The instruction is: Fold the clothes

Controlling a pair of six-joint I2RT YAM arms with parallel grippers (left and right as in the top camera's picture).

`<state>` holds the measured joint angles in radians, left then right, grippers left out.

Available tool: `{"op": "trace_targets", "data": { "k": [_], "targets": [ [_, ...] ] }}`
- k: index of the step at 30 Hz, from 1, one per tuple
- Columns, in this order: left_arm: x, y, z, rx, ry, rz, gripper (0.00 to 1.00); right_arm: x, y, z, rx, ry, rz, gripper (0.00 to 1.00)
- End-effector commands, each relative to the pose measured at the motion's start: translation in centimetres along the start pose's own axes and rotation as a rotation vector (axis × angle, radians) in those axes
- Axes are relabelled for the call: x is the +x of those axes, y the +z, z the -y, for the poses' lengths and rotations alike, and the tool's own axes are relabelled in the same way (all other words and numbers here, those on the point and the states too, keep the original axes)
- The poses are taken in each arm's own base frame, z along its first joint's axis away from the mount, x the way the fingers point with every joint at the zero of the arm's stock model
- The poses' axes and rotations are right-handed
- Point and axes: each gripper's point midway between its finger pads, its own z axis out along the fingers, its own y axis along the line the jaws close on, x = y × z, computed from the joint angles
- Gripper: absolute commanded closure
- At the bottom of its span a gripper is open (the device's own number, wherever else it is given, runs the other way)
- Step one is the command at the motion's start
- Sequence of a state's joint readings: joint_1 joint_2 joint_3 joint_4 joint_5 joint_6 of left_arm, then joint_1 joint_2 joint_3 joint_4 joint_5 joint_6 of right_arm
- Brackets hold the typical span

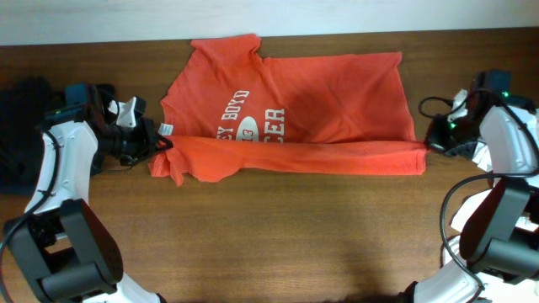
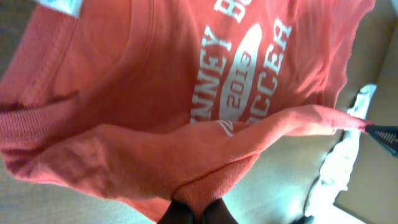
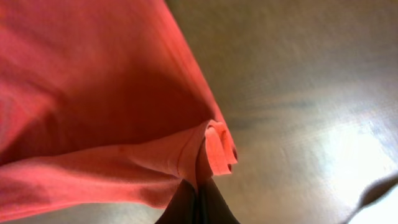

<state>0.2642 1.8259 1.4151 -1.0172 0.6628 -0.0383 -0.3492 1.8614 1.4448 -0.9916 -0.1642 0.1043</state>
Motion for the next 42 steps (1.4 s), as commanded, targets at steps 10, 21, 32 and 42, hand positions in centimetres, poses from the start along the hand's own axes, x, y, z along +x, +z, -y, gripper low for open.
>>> {"op": "trace_targets", "data": {
  "k": [10, 21, 32, 42],
  "targets": [
    [-3.1, 4.6, -3.1, -0.108, 0.064, 0.044, 0.96, -2.3, 1.0, -0.9, -0.019, -0.032, 0.077, 0.96],
    [-4.8, 5.7, -3.7, -0.106, 0.096, 0.09, 0.87, -4.4, 1.3, -1.8, -0.067, -0.045, 0.151, 0.7],
    [0.1, 9.9, 0.7, -0.254, 0.387, -0.094, 0.68, 2.5, 4.4, -1.4, -0.044, -0.056, -0.075, 0.84],
    [3.5, 12.7, 2.5, -0.58, 0.643, -0.173, 0.43, 4.5, 7.2, -1.4, -0.039, -0.079, -0.086, 0.85]
  ]
}}
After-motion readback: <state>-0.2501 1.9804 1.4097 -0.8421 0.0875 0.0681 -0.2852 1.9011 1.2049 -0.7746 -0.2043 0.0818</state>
